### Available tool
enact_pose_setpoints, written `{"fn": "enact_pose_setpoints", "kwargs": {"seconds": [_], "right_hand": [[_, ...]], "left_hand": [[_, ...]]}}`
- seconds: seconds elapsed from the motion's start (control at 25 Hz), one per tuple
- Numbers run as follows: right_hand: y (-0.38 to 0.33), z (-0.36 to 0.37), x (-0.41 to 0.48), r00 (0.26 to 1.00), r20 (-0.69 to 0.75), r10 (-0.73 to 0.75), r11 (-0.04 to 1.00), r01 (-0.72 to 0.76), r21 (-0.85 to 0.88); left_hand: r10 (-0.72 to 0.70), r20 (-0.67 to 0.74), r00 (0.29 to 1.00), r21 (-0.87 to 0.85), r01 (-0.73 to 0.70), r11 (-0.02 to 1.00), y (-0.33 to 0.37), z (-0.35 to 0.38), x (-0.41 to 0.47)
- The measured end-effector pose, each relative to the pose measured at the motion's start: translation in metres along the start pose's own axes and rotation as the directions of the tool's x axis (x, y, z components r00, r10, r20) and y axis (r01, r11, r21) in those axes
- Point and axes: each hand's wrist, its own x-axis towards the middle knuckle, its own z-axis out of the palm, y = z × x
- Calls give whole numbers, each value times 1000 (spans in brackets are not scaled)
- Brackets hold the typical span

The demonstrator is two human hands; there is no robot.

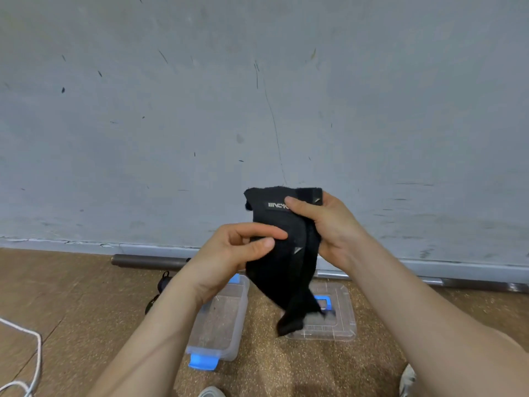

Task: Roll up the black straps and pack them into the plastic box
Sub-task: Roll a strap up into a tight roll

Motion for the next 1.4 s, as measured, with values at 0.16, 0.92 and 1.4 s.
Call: {"fn": "enact_pose_setpoints", "kwargs": {"seconds": [0.16,0.92,1.4], "right_hand": [[5,3,-10,963,60,-262,893,265,-365],[-18,-26,5,994,106,-8,982,28,-188],[-8,-13,-4,975,218,-51,924,129,-361]], "left_hand": [[5,-426,905,-282,-138,949,4,8,13],[-10,-336,942,-361,-119,925,12,13,9],[43,-404,914,-163,-118,980,14,27,12]]}}
